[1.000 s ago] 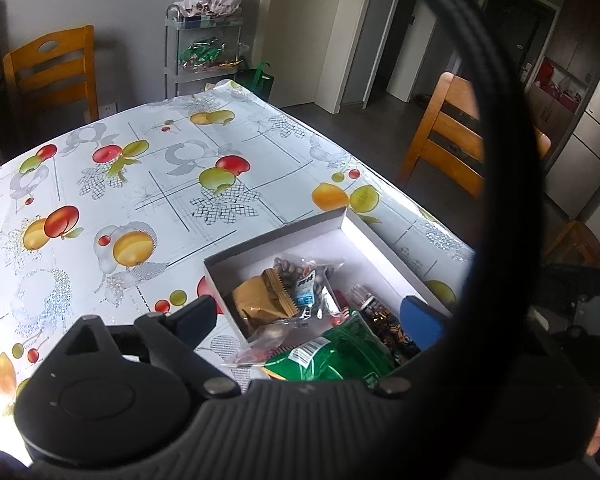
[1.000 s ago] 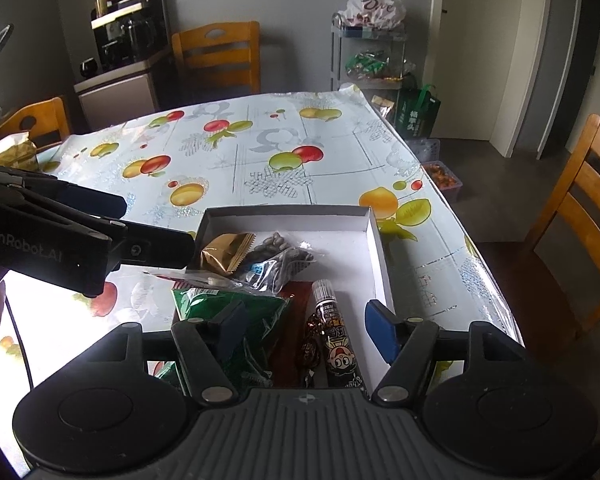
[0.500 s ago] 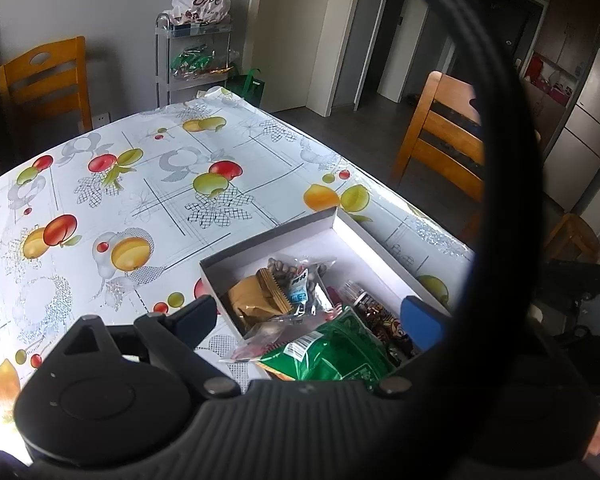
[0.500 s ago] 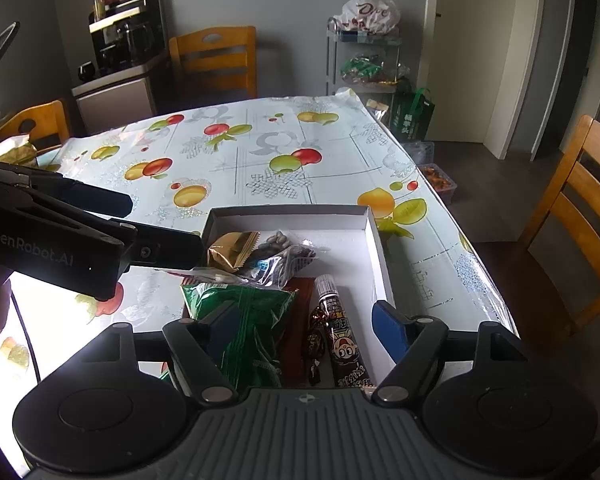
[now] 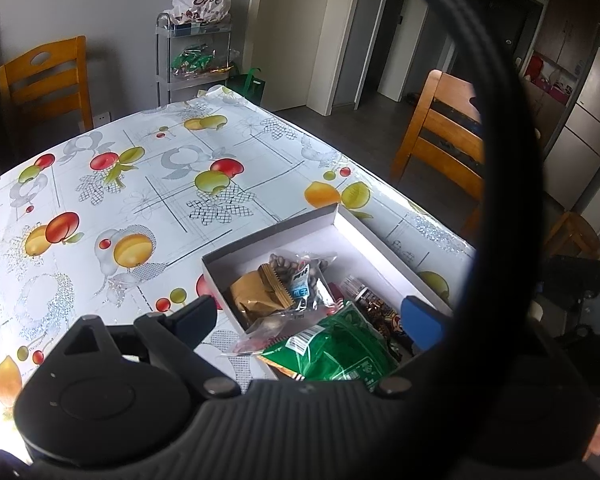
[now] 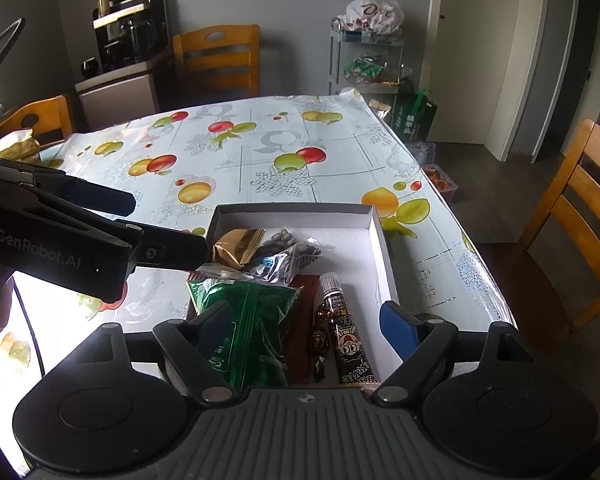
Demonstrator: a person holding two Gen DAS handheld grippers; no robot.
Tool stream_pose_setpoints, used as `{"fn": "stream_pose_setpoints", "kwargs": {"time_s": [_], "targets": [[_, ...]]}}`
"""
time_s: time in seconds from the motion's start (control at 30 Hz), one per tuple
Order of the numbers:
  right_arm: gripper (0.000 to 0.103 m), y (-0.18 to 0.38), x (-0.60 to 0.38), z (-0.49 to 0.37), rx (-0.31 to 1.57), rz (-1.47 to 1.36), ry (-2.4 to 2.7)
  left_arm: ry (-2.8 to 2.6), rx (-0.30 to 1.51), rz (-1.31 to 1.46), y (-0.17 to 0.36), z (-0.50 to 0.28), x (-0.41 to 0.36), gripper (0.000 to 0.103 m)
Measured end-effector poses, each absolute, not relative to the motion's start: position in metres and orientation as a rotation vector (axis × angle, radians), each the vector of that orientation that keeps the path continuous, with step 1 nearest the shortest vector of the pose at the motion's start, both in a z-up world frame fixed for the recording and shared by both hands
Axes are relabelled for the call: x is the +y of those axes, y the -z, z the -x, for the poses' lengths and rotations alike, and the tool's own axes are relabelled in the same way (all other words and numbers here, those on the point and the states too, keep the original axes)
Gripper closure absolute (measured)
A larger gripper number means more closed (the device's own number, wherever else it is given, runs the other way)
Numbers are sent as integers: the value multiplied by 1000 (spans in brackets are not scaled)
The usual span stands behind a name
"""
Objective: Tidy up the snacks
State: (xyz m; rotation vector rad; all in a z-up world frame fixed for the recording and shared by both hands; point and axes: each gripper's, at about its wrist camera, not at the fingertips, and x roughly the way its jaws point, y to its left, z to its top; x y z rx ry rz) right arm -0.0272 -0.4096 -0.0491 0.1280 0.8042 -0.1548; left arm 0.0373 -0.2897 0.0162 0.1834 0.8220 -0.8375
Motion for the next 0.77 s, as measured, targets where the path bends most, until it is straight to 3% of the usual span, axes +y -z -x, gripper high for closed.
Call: {"fn": "stream_pose_setpoints", "kwargs": {"time_s": [0.77], "targets": [[19, 52, -413, 24, 810, -136, 162, 849, 803, -184, -16, -42, -294, 3]]}}
